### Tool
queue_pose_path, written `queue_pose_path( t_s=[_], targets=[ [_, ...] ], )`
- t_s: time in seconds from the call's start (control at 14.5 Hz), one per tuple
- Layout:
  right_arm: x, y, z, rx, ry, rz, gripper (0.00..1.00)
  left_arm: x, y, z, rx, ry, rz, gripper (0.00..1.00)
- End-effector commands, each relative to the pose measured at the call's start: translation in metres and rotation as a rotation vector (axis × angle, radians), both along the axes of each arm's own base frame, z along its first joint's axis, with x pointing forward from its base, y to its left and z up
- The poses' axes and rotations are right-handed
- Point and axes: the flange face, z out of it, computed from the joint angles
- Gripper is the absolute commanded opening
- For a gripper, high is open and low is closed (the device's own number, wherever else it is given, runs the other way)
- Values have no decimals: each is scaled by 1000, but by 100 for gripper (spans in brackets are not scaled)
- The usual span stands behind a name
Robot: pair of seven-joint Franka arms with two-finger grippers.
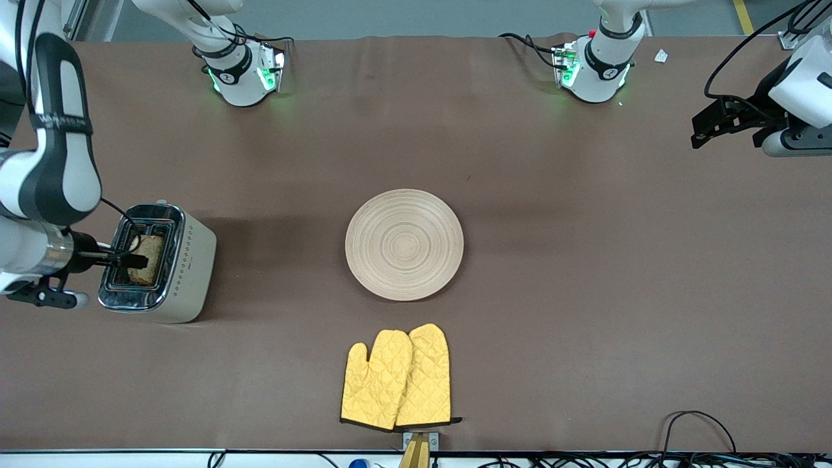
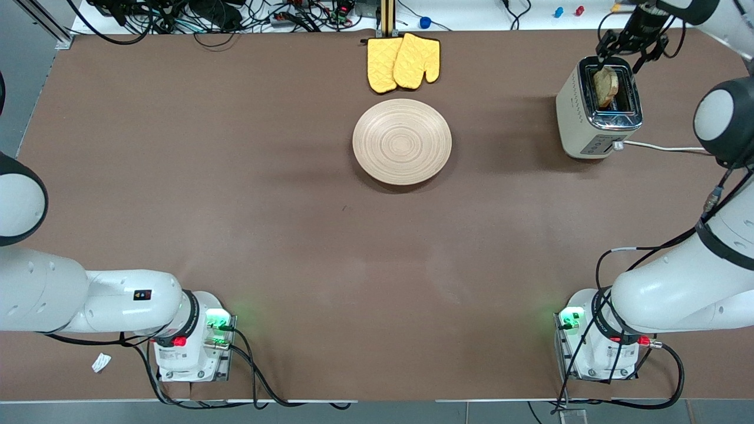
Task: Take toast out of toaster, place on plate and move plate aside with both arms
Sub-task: 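Grasp the toast slice with the right gripper and lift it out, then carry the toast with the right gripper onto the wooden plate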
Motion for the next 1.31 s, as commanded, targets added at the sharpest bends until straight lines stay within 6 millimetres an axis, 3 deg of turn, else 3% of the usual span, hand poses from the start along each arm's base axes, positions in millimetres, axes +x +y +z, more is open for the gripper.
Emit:
queue_pose_path(
  t_s=[0.0, 0.28, 0.48, 0.55, 0.83, 0.96, 1.24],
  targets=[
    [-2, -4, -4, 94, -1, 2, 62, 2, 2, 6, -12, 19, -6, 100],
    [-3, -8, -2, 109, -2, 64, 24, 4, 2, 4, -12, 22, -6, 100],
    [-2, -3, 6, 105, -13, 73, 4, 4, 1, 4, -15, 23, -6, 100],
    [-2, 3, 13, 104, -10, 85, 3, 4, 1, 4, -15, 23, -6, 100],
    [-7, 49, 87, 116, -13, 151, 3, 4, 2, 4, -14, 24, -6, 100],
    [-8, 92, 102, 106, -20, 151, 5, 4, 2, 4, -14, 23, -6, 100],
    [-16, 225, 99, 73, -38, 206, 7, 5, 3, 3, -14, 26, -3, 100]
  ],
)
